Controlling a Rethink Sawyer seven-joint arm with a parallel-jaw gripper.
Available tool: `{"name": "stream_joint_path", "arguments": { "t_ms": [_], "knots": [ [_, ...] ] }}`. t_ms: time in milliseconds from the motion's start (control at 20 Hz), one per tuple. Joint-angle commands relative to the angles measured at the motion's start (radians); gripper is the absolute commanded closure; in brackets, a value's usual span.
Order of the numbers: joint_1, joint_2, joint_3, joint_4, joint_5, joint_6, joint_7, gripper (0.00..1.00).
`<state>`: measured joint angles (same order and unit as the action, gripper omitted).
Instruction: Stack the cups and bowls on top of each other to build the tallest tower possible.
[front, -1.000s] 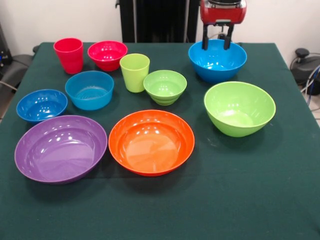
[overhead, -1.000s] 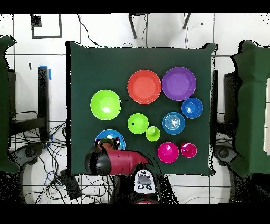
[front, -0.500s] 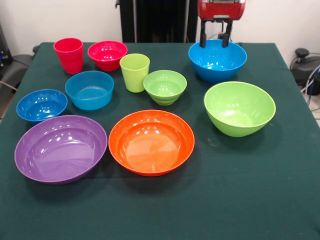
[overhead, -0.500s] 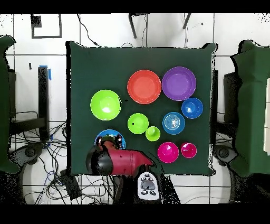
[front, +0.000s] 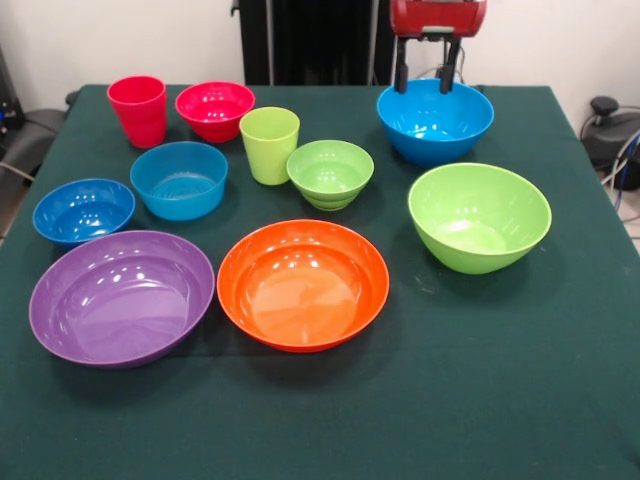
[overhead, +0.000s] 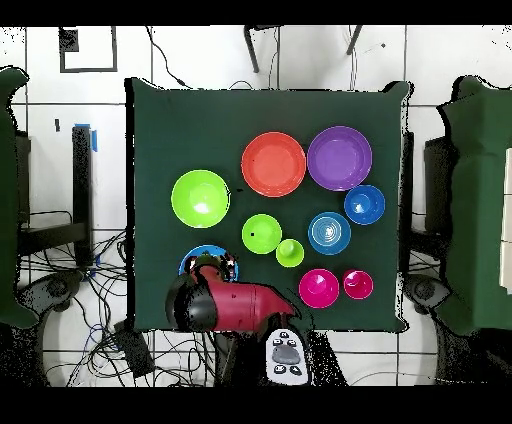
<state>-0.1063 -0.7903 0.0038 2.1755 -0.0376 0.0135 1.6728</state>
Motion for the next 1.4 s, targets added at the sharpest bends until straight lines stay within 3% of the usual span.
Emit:
{"name": "stream_joint_path", "arguments": {
  "t_ms": [50,650,1100,1400],
  "knots": [
    [-0.024,0.033,0.073,0.011,-0.061,0.021,0.104,0.00],
    [-0.068,0.048,0.101,-0.020,-0.084,0.043,0.080,0.00],
    [-0.091,0.021,0.121,-0.038,-0.078,0.098,0.067,0.00],
    [-0.085,-0.036,0.116,-0.054,-0.050,0.178,0.063,0.00]
  ]
}}
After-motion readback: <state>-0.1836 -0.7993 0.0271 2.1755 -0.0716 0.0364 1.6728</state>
